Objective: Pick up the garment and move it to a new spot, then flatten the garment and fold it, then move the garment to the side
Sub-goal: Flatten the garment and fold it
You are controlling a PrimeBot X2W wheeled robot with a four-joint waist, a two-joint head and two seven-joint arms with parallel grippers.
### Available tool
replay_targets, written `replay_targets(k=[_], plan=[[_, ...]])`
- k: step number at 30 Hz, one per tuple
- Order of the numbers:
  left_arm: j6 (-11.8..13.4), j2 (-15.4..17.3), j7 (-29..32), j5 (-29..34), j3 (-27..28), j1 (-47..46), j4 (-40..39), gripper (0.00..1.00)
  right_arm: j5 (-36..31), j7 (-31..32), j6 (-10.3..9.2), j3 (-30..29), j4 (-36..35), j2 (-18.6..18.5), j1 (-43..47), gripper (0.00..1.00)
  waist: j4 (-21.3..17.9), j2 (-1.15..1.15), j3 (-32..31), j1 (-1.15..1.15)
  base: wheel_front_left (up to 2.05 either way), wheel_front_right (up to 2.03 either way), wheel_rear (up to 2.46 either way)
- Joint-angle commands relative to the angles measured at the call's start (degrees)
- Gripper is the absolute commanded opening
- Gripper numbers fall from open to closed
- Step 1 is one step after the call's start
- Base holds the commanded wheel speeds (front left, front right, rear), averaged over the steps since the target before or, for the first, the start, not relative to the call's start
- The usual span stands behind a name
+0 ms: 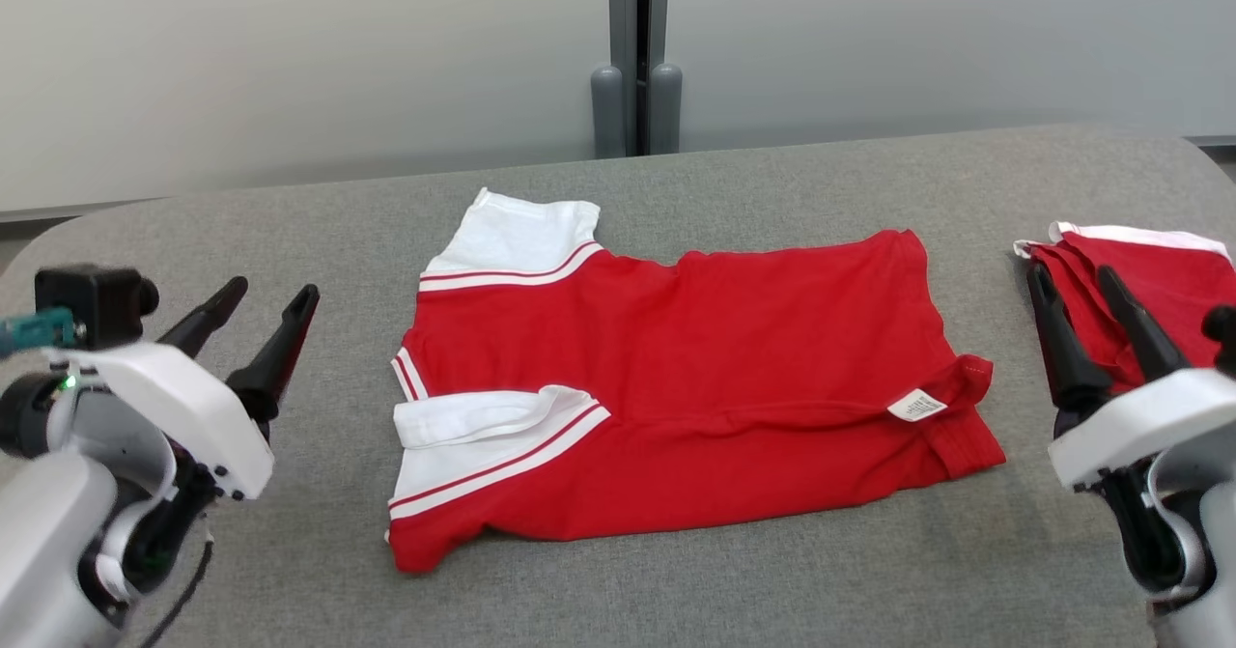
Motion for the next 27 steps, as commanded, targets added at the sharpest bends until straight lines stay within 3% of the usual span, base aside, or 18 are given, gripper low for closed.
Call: replay_targets(k=[1,8,15,21,27], plan=[[1.5,-0.31,-2.64,0.95,0.59,1.89,-1.12,1.0,-1.15,-1.93,-0.02,-0.74,-0.5,0.71,1.78,1.0,0.35,0.0,-0.82,0.0,0.0,0.0,0.0],[10.16,-1.28,-18.78,6.43,3.81,13.08,-8.3,1.0,-8.34,-12.16,-0.02,-4.49,-3.94,7.12,9.63,1.0,0.35,0.0,-1.74,0.0,0.0,0.0,0.0],[14.99,-5.59,-20.97,13.17,11.09,23.32,-14.97,1.0,-12.92,-14.0,-0.02,-7.71,-4.31,9.61,14.37,1.0,-0.15,0.0,-1.83,0.0,0.0,0.0,0.0],[12.48,-10.58,-21.01,18.56,15.6,29.7,-16.13,1.0,-14.29,-11.77,-0.02,-8.54,-3.75,10.22,14.82,1.0,-0.23,0.0,-1.38,0.0,0.0,0.0,0.0],[10.59,-10.36,-17.65,18.45,13.1,30.33,-11.82,1.0,-15.66,-5.83,-0.02,-8.66,0.88,9.53,11.73,1.0,-0.11,0.0,-0.48,0.0,0.0,0.0,0.0]])
